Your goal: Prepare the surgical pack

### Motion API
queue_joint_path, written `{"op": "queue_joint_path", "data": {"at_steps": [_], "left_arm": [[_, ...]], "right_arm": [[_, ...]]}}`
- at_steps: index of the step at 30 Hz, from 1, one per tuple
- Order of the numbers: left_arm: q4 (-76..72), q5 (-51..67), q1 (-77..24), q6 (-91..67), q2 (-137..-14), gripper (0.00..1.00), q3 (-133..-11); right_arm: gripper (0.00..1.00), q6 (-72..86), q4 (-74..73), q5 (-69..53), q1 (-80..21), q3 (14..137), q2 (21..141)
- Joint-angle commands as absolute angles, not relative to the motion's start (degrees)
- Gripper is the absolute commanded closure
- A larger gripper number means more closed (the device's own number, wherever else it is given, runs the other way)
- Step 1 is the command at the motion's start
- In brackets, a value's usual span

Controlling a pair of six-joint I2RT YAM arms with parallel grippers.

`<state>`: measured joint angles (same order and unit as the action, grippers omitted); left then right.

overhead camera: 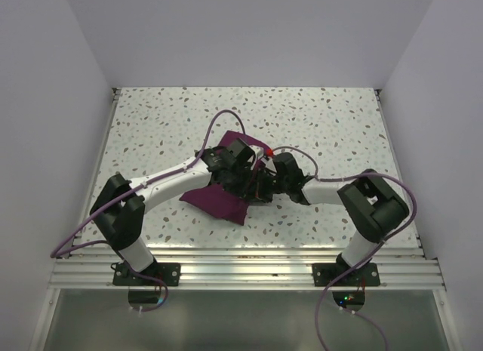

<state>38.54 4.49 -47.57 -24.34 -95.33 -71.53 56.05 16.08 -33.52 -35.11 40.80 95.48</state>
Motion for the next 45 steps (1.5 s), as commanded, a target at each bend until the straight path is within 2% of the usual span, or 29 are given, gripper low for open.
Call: {"op": "queue_joint_path", "data": {"at_steps": [1,5,9,10,11,16,18,23,26,27,28,29,30,32,39,45], "left_arm": [[36.92,8.96,-47.81,-24.52,-94.13,1.00,-73.21],[35.43,10.19,-47.81,-25.31,-94.31,1.00,-72.07],[34.89,11.16,-47.81,-25.66,-94.22,0.99,-70.75],[35.07,10.81,-47.81,-25.84,-93.87,0.95,-70.49],[34.72,10.72,-47.81,-26.10,-93.52,0.85,-70.23],[34.54,9.58,-47.03,-27.07,-89.74,0.60,-68.56],[35.07,8.79,-46.41,-27.07,-88.16,0.58,-68.38],[35.69,7.74,-44.13,-26.72,-85.35,0.56,-68.73],[33.41,8.78,-41.75,-26.02,-83.67,0.60,-68.73],[32.44,10.09,-40.36,-25.84,-83.41,0.65,-68.73],[30.43,11.24,-39.65,-25.40,-83.58,0.80,-68.38],[29.19,13.95,-38.33,-25.14,-84.02,0.85,-68.12],[27.96,15.11,-37.71,-25.05,-84.46,0.94,-67.77],[24.45,18.70,-36.92,-25.22,-85.95,1.00,-67.24],[11.81,26.09,-37.18,-29.17,-89.73,1.00,-62.94],[6.43,28.30,-40.25,-30.67,-93.60,1.00,-57.76]], "right_arm": [[1.00,61.95,27.22,-34.45,-36.82,42.97,99.13],[1.00,63.98,29.62,-33.67,-37.09,43.33,103.18],[1.00,63.28,26.82,-33.04,-36.04,41.93,100.91],[1.00,62.06,23.15,-32.61,-35.51,41.49,99.85],[1.00,61.01,20.59,-32.17,-34.81,41.14,98.63],[1.00,49.87,0.23,-29.27,-27.61,41.39,86.96],[1.00,46.77,-7.77,-28.57,-24.80,43.05,84.39],[1.00,38.24,-16.95,-26.89,-22.68,49.56,81.03],[1.00,36.48,-17.67,-29.69,-22.59,55.70,83.57],[1.00,36.47,-17.23,-31.19,-22.59,56.85,84.37],[1.00,37.00,-14.96,-32.77,-22.67,57.91,86.29],[1.00,38.31,-12.59,-35.22,-22.68,59.83,87.18],[1.00,39.19,-11.61,-36.38,-22.68,61.07,88.41],[1.00,41.99,-7.93,-39.97,-22.68,63.79,91.74],[1.00,47.89,-1.50,-45.08,-22.85,68.12,102.38],[1.00,49.57,6.32,-46.76,-22.41,60.57,104.76]]}}
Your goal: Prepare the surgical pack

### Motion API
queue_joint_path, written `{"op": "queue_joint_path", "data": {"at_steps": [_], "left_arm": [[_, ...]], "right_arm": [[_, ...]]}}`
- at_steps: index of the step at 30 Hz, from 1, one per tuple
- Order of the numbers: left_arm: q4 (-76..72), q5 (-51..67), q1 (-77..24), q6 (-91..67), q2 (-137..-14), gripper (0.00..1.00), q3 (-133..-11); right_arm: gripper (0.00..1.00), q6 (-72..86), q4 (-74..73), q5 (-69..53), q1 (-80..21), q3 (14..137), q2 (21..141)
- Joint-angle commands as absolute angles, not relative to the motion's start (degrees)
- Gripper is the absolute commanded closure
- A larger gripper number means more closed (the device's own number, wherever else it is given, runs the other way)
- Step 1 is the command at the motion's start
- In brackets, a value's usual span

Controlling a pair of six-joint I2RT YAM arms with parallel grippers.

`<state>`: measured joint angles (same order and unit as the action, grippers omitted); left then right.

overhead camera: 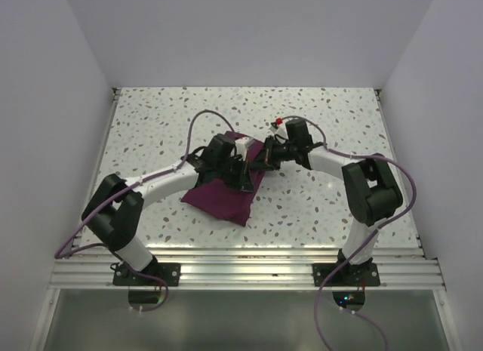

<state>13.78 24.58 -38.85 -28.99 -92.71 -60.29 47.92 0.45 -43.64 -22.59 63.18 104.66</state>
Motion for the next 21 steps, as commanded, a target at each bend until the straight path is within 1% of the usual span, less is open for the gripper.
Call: {"op": "queue_joint_path", "data": {"at_steps": [1,6,8,13,17,21], "left_arm": [[5.72,29.08,-40.78,-31.02,-94.13,1.00,-56.79],[4.92,29.00,-42.27,-31.11,-94.22,1.00,-51.78],[6.06,28.30,-42.45,-30.59,-94.22,1.00,-50.72],[9.83,25.94,-42.45,-28.66,-94.48,1.00,-50.44],[15.54,23.30,-42.45,-28.12,-91.85,1.00,-54.57],[17.22,22.76,-42.54,-29.44,-89.74,1.00,-56.77]], "right_arm": [[1.00,49.31,6.85,-46.93,-22.24,58.47,105.03],[1.00,48.34,9.84,-47.11,-19.61,52.13,104.77],[1.00,47.03,9.06,-47.02,-18.64,51.77,104.94],[1.00,42.73,1.34,-46.94,-17.75,56.15,105.39],[1.00,41.13,-3.42,-46.58,-17.58,60.90,102.75],[1.00,41.31,-5.53,-46.76,-17.23,67.84,103.97]]}}
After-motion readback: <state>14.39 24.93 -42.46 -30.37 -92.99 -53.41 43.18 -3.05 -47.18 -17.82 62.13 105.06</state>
